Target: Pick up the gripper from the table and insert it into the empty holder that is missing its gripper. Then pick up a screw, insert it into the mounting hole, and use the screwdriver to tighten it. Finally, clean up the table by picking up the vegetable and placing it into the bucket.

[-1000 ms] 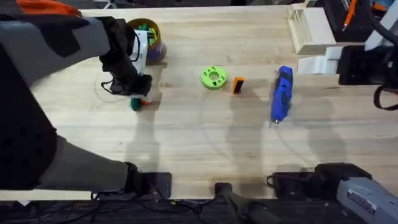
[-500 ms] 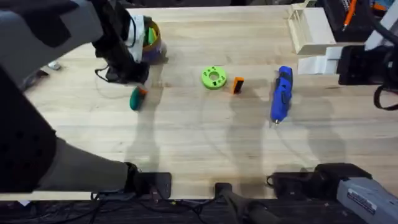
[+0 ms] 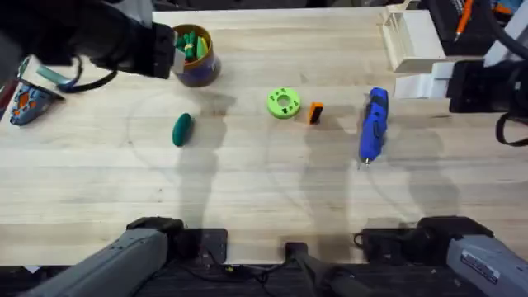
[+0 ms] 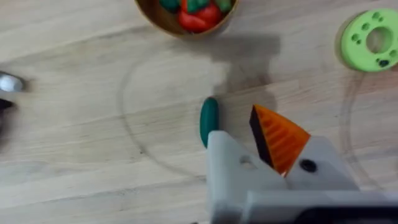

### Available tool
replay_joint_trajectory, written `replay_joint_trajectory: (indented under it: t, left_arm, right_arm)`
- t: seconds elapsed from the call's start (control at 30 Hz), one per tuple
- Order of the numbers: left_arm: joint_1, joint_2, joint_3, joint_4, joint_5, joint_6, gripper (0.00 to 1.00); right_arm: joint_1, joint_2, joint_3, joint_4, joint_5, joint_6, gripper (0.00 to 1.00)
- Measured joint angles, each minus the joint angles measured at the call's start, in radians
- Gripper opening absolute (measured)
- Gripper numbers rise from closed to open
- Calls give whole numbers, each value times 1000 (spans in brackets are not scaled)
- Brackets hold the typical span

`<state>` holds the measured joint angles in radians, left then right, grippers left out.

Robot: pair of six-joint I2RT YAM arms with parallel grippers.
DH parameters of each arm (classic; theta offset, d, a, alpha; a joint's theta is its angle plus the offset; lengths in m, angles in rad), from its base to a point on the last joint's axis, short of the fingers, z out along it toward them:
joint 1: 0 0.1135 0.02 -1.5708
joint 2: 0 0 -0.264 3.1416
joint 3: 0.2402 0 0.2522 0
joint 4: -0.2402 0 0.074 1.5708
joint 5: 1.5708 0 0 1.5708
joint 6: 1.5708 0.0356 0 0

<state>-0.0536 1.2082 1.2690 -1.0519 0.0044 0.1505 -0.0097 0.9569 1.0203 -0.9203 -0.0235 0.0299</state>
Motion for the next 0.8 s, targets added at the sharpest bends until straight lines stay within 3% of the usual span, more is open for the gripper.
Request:
replay_joint_trajectory:
  t: [0.03, 0.23, 0.3, 0.6, 0.8]
  left_arm:
    - [0, -21, 0, -1, -1, 4, 47]
    - [0, -84, 0, -25, -1, 0, 937]
    - [0, -104, 0, -34, -1, -4, 982]
    - [0, -321, -16, -37, -16, -41, 985]
    - [0, -551, -129, -31, -27, -69, 985]
  right_arm:
    - [0, 0, 0, 0, 0, 0, 993]
    - [0, 0, 0, 0, 0, 0, 993]
    - [0, 0, 0, 0, 0, 0, 992]
    - [0, 0, 0, 0, 0, 0, 992]
    - [0, 0, 0, 0, 0, 0, 994]
